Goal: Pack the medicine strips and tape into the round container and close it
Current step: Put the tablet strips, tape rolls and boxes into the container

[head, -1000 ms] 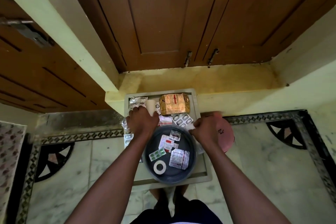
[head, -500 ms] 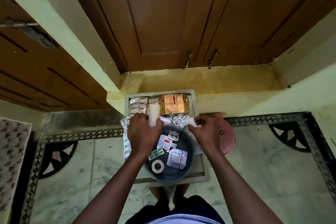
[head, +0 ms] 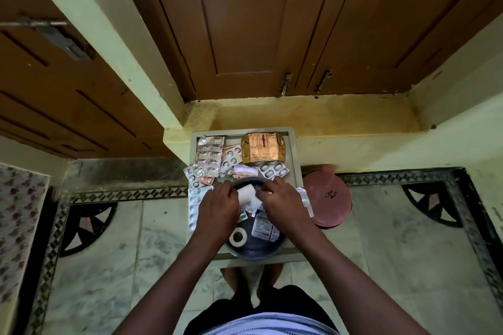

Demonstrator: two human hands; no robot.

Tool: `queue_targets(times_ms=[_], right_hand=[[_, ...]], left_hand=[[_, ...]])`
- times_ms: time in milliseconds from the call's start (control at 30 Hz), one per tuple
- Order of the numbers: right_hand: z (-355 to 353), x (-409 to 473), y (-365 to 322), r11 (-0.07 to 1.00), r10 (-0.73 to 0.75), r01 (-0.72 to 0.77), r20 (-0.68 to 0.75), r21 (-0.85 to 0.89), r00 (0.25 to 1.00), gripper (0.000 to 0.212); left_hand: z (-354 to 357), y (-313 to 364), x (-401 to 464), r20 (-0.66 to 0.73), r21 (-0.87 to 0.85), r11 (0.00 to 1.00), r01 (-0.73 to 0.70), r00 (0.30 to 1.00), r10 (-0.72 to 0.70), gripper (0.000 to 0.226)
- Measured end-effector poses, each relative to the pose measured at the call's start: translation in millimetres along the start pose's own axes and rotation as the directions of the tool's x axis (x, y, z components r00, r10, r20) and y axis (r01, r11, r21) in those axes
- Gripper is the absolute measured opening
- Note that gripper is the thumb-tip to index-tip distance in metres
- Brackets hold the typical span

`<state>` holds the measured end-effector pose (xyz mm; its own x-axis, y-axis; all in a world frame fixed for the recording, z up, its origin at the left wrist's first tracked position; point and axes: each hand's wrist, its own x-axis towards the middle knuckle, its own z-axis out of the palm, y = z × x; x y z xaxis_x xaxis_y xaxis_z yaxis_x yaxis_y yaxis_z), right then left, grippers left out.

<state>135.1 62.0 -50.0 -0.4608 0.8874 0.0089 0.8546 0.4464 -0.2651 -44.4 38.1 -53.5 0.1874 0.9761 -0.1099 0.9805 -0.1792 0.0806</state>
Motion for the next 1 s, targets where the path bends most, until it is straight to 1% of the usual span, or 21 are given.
queue_targets(times_ms=[67, 133, 167, 233, 300, 333, 433, 533, 667, 800, 867, 900, 933, 967, 1000], right_hand=[[6, 0, -5, 0.994, 0.004, -0.001, 0.026, -0.111, 1.000, 0.028], [9, -3, -6, 0.987, 0.039, -0.033, 0.035, -0.157, 0.999, 0.026], [10, -5, -7, 0.984, 0.068, -0.062, 0.036, -0.165, 0.997, 0.026], [11, -8, -8, 0.980, 0.125, -0.115, 0.046, -0.165, 0.991, 0.024], [15, -10, -9, 0.976, 0.136, -0.122, 0.067, -0.180, 0.988, 0.022], [18, -11, -8, 0.974, 0.134, -0.117, 0.075, -0.196, 0.988, 0.022], [23, -11, -5, 0.964, 0.164, -0.143, 0.078, -0.222, 0.983, 0.027], [22, -8, -2, 0.960, 0.194, -0.179, 0.052, -0.215, 0.980, 0.029], [26, -8, -1, 0.968, 0.141, -0.128, 0.046, -0.216, 0.989, 0.024], [28, -12, 4, 0.977, 0.135, -0.134, -0.003, -0.167, 0.991, 0.033], [24, -17, 4, 0.983, 0.151, -0.156, -0.061, -0.099, 0.987, 0.038], [22, -18, 5, 0.985, 0.154, -0.161, -0.104, -0.059, 0.982, 0.038], [20, -18, 5, 0.987, 0.157, -0.161, -0.153, -0.014, 0.976, 0.035], [20, -17, 5, 0.986, 0.169, -0.163, -0.193, 0.046, 0.966, 0.031], [18, -12, 4, 0.978, 0.196, -0.173, -0.220, 0.119, 0.956, 0.027]], left_hand=[[4, 4, 0, -0.005, 0.038, 0.999, -0.018, 1.000, 0.018, 0.028], [4, 6, -1, -0.013, 0.044, 0.999, -0.019, 1.000, 0.020, 0.029], [3, 6, -3, -0.009, 0.025, 1.000, -0.004, 1.000, 0.004, 0.028], [3, 5, -5, 0.025, -0.082, 0.995, 0.049, 0.999, -0.047, 0.022], [6, 2, -8, 0.035, -0.154, 0.985, 0.077, 0.997, -0.073, 0.021], [7, 1, -9, 0.025, -0.154, 0.986, 0.070, 0.997, -0.067, 0.024], [11, -2, -10, -0.005, -0.056, 0.998, -0.019, 1.000, 0.019, 0.040], [11, -5, -10, -0.016, -0.028, 0.999, -0.040, 0.999, 0.040, 0.042], [14, -8, -11, -0.016, -0.021, 0.998, -0.059, 0.998, 0.059, 0.047], [18, -13, -12, -0.049, -0.085, 0.994, -0.075, 0.996, 0.071, 0.051], [18, -14, -14, -0.096, -0.119, 0.989, -0.088, 0.992, 0.077, 0.051], [17, -15, -15, -0.143, -0.165, 0.982, -0.096, 0.987, 0.073, 0.048], [16, -17, -17, -0.202, -0.233, 0.968, -0.091, 0.978, 0.044, 0.042], [14, -19, -19, -0.254, -0.324, 0.944, -0.059, 0.967, -0.026, 0.033], [12, -23, -21, -0.274, -0.433, 0.901, 0.018, 0.950, -0.151, 0.025]])
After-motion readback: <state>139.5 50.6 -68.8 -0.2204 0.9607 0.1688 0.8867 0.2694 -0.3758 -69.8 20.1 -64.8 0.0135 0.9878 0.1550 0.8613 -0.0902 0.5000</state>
